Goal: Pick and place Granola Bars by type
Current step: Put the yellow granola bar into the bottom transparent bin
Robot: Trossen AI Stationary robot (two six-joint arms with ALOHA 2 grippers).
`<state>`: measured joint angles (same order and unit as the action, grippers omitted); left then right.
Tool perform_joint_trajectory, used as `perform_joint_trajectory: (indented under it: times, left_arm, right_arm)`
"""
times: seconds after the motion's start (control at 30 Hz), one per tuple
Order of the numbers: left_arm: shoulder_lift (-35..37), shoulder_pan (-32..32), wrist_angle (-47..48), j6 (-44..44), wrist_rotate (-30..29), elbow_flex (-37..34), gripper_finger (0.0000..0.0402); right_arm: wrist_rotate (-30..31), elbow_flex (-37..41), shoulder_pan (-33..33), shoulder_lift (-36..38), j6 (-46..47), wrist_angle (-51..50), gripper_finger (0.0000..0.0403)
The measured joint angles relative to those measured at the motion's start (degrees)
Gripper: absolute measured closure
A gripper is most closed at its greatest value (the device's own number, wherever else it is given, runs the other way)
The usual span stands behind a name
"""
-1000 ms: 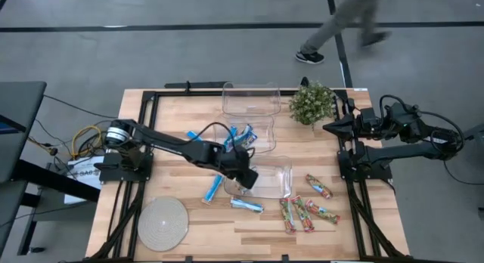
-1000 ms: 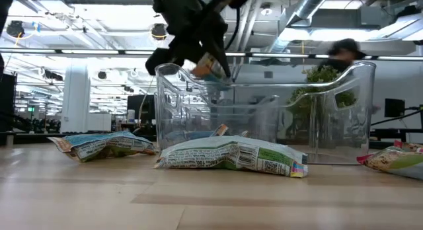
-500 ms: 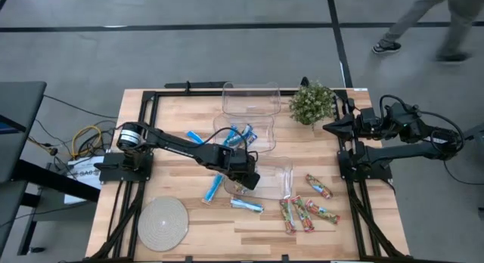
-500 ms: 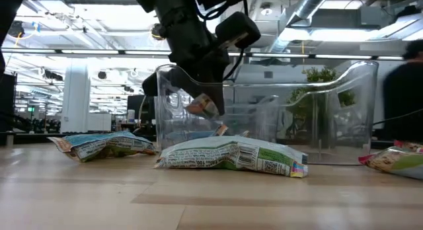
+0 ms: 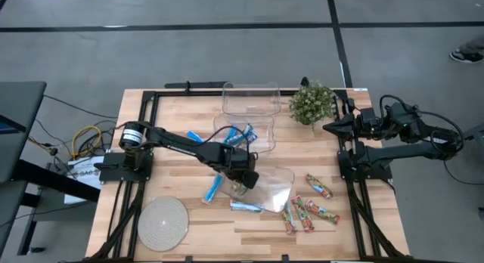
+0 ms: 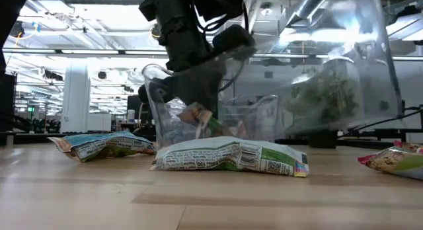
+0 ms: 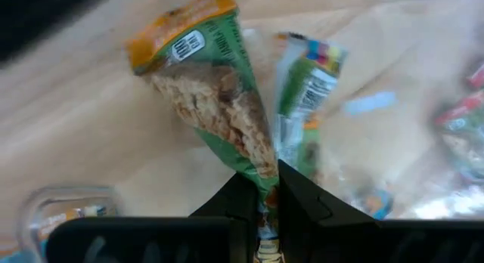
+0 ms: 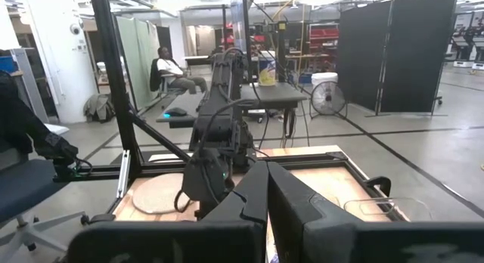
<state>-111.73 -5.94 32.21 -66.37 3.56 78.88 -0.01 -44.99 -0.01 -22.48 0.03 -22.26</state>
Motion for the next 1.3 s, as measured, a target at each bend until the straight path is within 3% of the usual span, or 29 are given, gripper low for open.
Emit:
perform_joint_trajectory:
  times: [0.97,1.3]
  left_arm:
    - [0.06,0.05,0.00,-0.35,0.34,0.05,0.0373]
    - [0.08,0.48,-0.10,-0.28,0.45,0.01,0.0312]
  right_arm:
    - [0.00,0.00,0.00,0.00,-0.02,0.00,0.0403]
    - [0.00,0.00,0.00,0.00,0.00,0.00,0.0403]
